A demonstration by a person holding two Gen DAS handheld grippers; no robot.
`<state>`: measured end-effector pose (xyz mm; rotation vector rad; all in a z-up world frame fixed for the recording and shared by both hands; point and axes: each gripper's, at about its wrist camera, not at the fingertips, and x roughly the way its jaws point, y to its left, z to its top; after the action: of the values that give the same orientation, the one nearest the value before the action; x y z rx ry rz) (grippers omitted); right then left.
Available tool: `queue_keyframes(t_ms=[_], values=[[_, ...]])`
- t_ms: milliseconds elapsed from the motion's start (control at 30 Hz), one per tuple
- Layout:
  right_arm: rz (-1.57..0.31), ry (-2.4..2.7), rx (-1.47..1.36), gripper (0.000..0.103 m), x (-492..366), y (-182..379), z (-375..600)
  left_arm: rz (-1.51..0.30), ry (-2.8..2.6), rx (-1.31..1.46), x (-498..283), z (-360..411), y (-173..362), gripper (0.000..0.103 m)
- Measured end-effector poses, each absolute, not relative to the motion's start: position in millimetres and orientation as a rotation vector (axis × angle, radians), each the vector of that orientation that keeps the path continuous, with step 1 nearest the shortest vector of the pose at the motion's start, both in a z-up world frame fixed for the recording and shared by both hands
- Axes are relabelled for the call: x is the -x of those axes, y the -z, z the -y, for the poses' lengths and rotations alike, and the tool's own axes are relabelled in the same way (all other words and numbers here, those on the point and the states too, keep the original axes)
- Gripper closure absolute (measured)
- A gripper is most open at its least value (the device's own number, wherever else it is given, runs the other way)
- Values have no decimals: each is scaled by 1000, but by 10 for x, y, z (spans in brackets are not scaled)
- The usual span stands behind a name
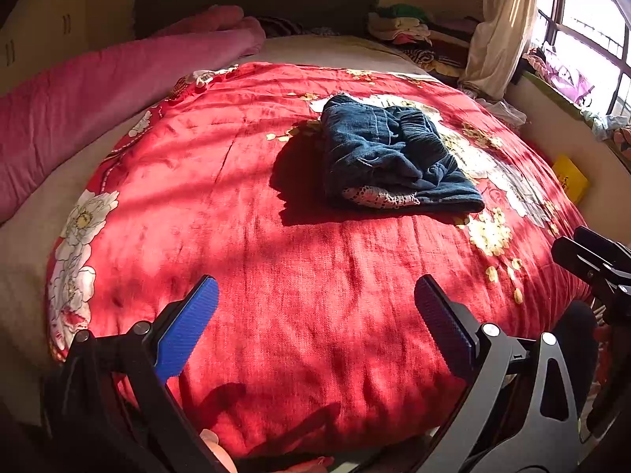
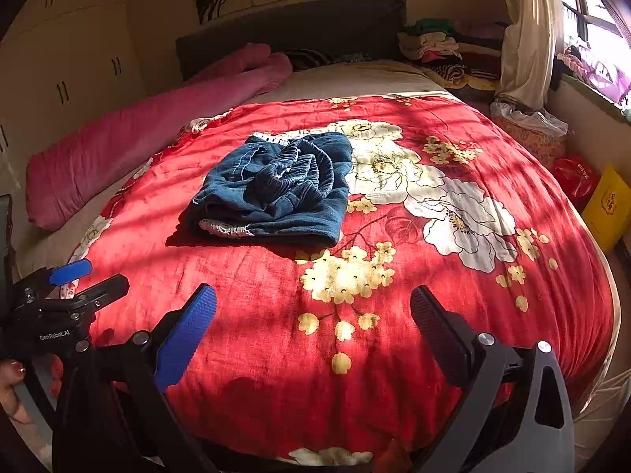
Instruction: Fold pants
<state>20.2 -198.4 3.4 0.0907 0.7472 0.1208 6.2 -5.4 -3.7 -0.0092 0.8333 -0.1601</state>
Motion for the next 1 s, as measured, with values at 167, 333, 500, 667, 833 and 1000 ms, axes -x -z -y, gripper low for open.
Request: queue_keyframes(t_ms=[167, 333, 500, 667, 833, 1000], values=[[-748, -119, -87, 5, -197, -25, 1989, -835, 158, 5, -60, 54, 41, 10], [-752, -122, -80, 5, -201, -17, 1990, -845, 155, 0, -62, 64, 61, 10], [-755, -121, -76, 5, -206, -11, 1982, -851, 155, -2, -64, 73, 65, 10], [-761, -116, -60, 5, -207, 16, 1978, -865, 151, -6, -63, 77, 84, 10], [-770, -95, -32, 5, -232, 61, 1985, -854, 155, -7, -51, 58, 75, 10], [-788, -74, -30, 5, -315, 151, 2088, -854, 125, -17, -93, 13, 90, 10]])
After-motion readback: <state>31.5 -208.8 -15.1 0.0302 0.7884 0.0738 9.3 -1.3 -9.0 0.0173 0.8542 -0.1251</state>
